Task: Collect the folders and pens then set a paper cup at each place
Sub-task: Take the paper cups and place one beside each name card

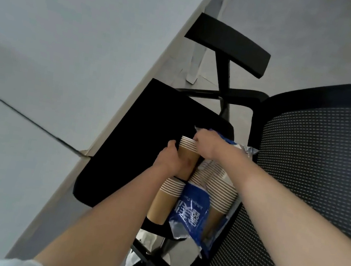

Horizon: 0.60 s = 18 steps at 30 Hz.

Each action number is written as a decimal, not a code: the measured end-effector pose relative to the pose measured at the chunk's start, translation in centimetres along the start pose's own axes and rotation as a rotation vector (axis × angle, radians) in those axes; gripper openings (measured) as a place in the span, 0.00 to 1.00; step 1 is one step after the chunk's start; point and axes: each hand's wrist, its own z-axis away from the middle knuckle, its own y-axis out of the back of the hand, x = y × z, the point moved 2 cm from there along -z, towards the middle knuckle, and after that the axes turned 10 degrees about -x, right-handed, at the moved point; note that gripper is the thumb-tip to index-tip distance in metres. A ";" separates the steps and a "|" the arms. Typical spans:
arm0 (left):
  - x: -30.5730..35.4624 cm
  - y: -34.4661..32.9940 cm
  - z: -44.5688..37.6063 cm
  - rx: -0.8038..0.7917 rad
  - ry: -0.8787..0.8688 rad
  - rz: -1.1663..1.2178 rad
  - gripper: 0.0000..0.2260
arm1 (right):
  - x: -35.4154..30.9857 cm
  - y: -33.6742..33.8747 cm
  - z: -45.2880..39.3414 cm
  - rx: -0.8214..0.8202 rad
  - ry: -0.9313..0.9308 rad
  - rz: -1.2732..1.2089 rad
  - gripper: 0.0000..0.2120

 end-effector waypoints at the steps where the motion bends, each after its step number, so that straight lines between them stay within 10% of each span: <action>1: 0.1 -0.1 -0.1 -0.001 0.000 -0.010 0.40 | 0.2 0.0 -0.2 0.023 0.006 -0.003 0.10; 18: 6.5 4.2 17.1 0.082 -0.322 0.276 0.36 | -4.8 7.0 19.3 0.300 0.144 -0.251 0.11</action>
